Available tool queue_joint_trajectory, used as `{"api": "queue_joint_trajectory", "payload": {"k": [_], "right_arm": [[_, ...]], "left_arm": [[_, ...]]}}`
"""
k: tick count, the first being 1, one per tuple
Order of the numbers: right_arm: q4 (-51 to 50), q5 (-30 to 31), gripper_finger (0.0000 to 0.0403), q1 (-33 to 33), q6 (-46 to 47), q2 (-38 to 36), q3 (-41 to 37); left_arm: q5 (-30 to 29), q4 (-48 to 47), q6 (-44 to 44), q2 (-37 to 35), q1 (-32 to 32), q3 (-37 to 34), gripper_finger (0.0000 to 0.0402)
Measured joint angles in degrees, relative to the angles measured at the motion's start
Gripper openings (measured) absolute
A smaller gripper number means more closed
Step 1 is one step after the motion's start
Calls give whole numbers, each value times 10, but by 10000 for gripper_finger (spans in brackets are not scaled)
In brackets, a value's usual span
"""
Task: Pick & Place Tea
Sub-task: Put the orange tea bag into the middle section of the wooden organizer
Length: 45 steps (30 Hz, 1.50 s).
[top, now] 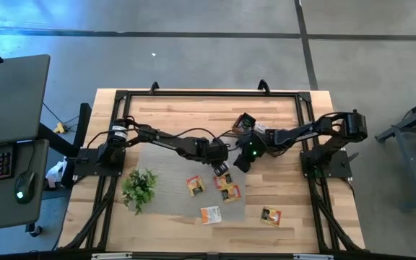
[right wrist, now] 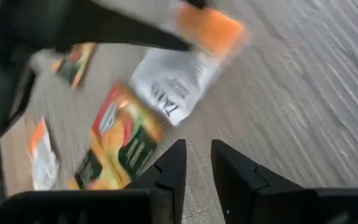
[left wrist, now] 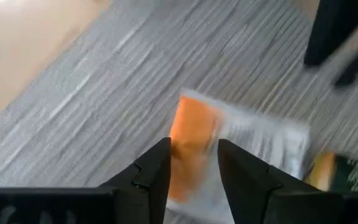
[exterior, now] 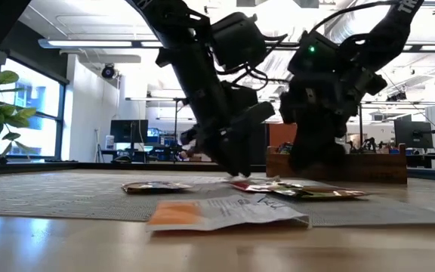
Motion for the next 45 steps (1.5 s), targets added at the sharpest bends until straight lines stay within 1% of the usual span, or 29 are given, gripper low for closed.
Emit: {"api": "queue_joint_trajectory", "payload": {"k": [3, 5, 9, 11, 13, 18, 23, 25, 28, 30, 35, 37, 39, 41, 45], "right_arm": [[-1, 4, 71, 16, -150, 0, 0], [5, 47, 71, 32, -223, 1, 0], [34, 142, 71, 55, -343, 5, 0], [55, 163, 72, 66, -389, 7, 0], [68, 167, 72, 72, -415, 7, 0], [72, 167, 72, 74, -425, 8, 0], [72, 176, 72, 60, -425, 8, 0], [72, 174, 72, 48, -423, 8, 0], [88, 174, 72, 32, -423, 8, 1], [96, 167, 71, 24, -427, 8, 1], [108, 107, 71, 13, -438, 21, 1], [123, 94, 71, 14, -441, 37, 1], [135, 96, 71, 16, -444, 53, 1], [146, 105, 71, 16, -446, 70, 1], [155, 131, 71, 10, -450, 99, 1]], "left_arm": [[-1, -5, 6, 0, 6, 0, 131], [8, -2, 6, 0, 8, 0, 131], [23, 12, 5, 0, 13, 0, 131], [29, 29, 0, 0, 15, 0, 131], [32, 44, -11, 0, 17, 0, 131], [29, 37, -25, 0, 29, 1, 131], [56, 25, -14, -1, 38, 1, 131], [64, 1, -18, -17, 38, 0, 131], [63, -28, -50, -43, 32, 3, 131], [55, -72, -77, -52, 23, 1, 131], [51, -72, -151, -52, -12, 1, 131], [65, -65, -170, -52, -25, 1, 131], [73, -59, -192, -42, -34, 2, 131], [71, -73, -209, -33, -40, 1, 131], [52, -91, -239, -34, -47, 1, 131]]}}
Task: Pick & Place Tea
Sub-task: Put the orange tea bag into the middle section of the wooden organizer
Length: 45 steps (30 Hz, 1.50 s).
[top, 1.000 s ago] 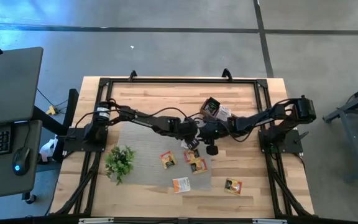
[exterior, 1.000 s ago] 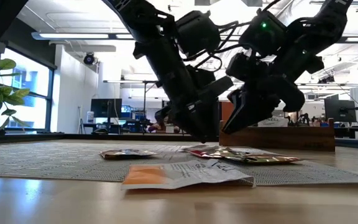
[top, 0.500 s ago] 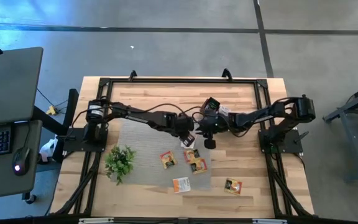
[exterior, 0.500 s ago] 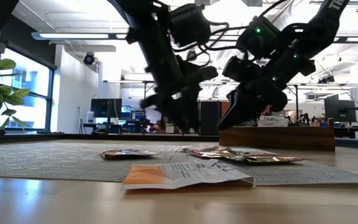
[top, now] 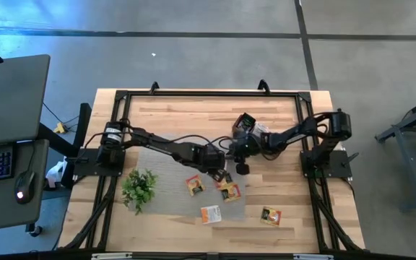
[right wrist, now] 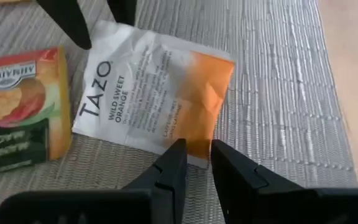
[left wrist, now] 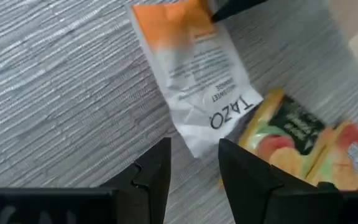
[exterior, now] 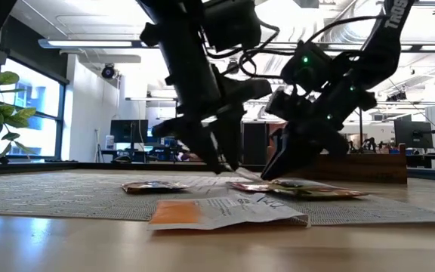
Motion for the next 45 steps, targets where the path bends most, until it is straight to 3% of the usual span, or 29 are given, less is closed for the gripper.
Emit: {"api": "queue_joint_trajectory", "payload": {"k": [21, 24, 31, 38, 45], "right_arm": [[8, 7, 23, -7, 10, 28, 1], [12, 6, 20, -7, 11, 28, 0], [45, -10, 21, -7, 15, 30, -1], [44, -14, 21, -7, 39, 19, -2], [-28, -19, 43, -6, 38, -82, -2]], "left_arm": [[-22, 15, 3, 5, -3, 0, 128], [-35, 24, 25, 7, -2, -1, 107], [-35, 38, 84, 7, 5, 0, 9], [-32, 18, 123, 2, 12, 0, 9], [-19, -27, 226, -58, 13, -1, 4]]}}
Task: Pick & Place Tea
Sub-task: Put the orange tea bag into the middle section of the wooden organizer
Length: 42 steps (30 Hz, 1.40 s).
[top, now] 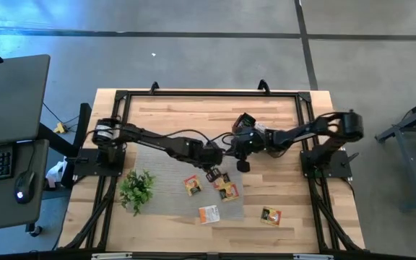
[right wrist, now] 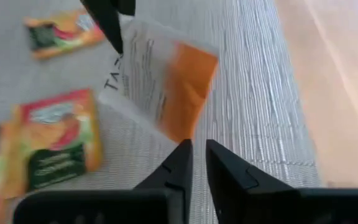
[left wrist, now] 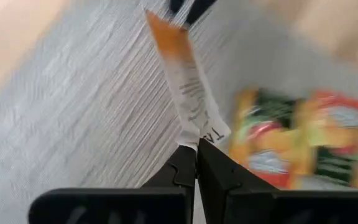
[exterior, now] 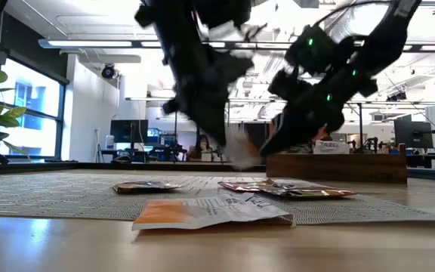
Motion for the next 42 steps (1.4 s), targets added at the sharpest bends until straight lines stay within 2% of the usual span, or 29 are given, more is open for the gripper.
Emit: {"api": "queue_joint_trajectory", "payload": {"k": [8, 12, 16, 22, 28, 33, 42], "right_arm": [[-32, -110, 107, -26, 43, -132, 1], [-19, -121, 138, -43, 40, -169, 1], [6, -125, 160, -47, 53, -163, 2], [67, -122, 168, -45, 66, -92, 1], [90, -121, 151, -50, 79, -47, 1], [59, -122, 121, -49, 72, -46, 1], [63, -131, 12, -49, 63, -47, 2]], "left_arm": [[100, 5, 182, -51, 33, 3, 5], [141, -4, 266, -54, 52, 1, 5], [149, -2, 306, -54, 72, 1, 5], [148, 31, 326, -54, 91, 1, 5], [144, 30, 334, -54, 89, 1, 5], [110, 27, 330, -54, 89, 1, 5], [88, 24, 334, -54, 90, 1, 5]]}}
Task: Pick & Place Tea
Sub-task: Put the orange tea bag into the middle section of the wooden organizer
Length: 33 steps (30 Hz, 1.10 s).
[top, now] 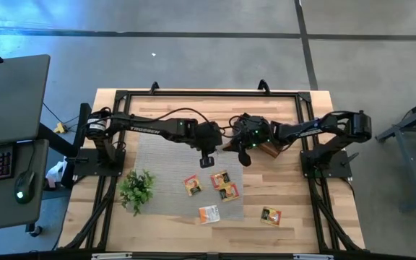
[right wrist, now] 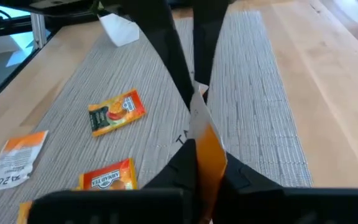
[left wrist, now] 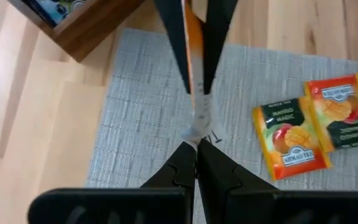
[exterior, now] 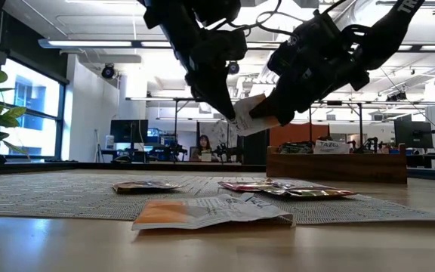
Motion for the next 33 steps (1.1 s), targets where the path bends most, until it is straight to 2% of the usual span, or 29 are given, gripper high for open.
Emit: {"api": "queue_joint_trajectory", "payload": {"k": [7, 10, 16, 18, 23, 26, 29, 33], "right_arm": [[-11, 25, 19, 0, 33, -1, 0], [-11, 59, 8, 0, 33, -1, 0], [-45, 139, 23, 0, 54, -1, 0], [-54, 146, 17, -1, 55, -1, 0], [-62, 148, 10, 0, 55, -1, 0], [-66, 181, 18, -1, 53, -7, 0], [-84, 193, 12, -1, 43, -38, 0], [-118, 195, 10, -10, 27, -119, 0]], "left_arm": [[-62, 3, -2, 0, 0, 0, 5], [-63, 2, 8, 0, 0, 0, 5], [-64, -13, 17, 12, 0, 0, 5], [-66, -7, 17, 12, 0, 1, 7], [-67, -12, 20, 11, 0, 1, 43], [-69, -15, 15, 11, 0, 0, 80], [-111, -15, -9, 11, 0, 0, 108], [-215, -30, -68, -11, 3, -1, 117]]}}
